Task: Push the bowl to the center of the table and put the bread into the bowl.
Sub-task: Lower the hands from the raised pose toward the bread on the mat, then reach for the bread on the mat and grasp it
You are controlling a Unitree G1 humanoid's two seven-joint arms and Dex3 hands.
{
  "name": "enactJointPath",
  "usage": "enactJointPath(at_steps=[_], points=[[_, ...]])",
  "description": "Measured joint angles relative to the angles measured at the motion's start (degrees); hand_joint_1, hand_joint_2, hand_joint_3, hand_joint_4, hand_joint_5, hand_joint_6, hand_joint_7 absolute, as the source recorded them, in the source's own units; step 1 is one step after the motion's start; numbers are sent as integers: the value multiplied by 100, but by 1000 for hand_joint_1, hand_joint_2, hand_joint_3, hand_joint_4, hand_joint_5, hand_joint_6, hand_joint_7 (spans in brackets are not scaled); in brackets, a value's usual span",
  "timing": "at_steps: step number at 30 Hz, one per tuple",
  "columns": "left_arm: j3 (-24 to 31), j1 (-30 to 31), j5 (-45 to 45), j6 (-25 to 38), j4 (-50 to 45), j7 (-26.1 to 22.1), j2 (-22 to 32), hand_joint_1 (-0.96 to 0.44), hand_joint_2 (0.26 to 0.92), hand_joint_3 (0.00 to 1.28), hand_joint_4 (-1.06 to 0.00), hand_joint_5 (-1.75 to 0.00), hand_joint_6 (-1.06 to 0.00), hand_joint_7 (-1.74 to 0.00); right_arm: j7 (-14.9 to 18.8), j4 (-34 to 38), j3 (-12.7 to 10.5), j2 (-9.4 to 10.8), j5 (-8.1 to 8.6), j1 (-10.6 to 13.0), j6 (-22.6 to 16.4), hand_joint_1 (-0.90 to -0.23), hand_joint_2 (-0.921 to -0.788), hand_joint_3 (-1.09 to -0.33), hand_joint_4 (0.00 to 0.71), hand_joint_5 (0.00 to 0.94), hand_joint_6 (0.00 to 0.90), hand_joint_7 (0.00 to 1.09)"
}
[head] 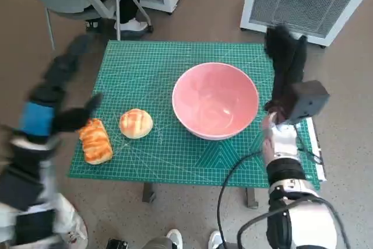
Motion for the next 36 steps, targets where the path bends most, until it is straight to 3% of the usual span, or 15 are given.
enactJointPath(at_steps=[3, 7, 11, 14, 19, 25, 36], points=[[90, 200, 112, 22, -11, -340, 593, -505, 921, 363, -165, -1, -271, -6, 599, -588, 142, -36, 200, 143, -406, -568, -921, -823, 339, 31, 7, 780], [131, 532, 128, 276, -104, -874, 1259, -527, 921, 295, -154, -1, -273, -5, 1225, -1386, 329, -29, 536, 457, -591, -588, -921, -802, 337, 29, 1, 793], [154, 834, 127, 679, -263, -1323, 1698, -537, 921, 234, -156, -4, -285, -10, 1635, -2117, 503, -5, 847, 825, -568, -596, -921, -790, 336, 28, -1, 797], [155, 974, 129, 966, -350, -1554, 1926, -541, 921, 184, -165, -7, -297, -14, 1794, -2530, 601, 1, 948, 1046, -520, -594, -921, -785, 335, 28, -1, 793], [83, 1071, 229, 1307, -491, -1726, 2083, -531, 921, 94, -178, -9, -309, -14, 1895, -3055, 749, -3, 998, 1310, -496, -587, -921, -787, 335, 29, -1, 768], [-152, 1096, 444, 1463, -511, -1843, 2145, -462, 903, 17, -185, -4, -318, -10, 1938, -3342, 851, -14, 997, 1422, -391, -580, -921, -795, 334, 30, -1, 767], [-852, 887, 948, 928, -60, -1916, 2151, -273, 835, 0, -198, -5, -350, -17, 1999, -3417, 897, -21, 1060, 1482, -309, -582, -921, -796, 334, 34, -1, 788]])
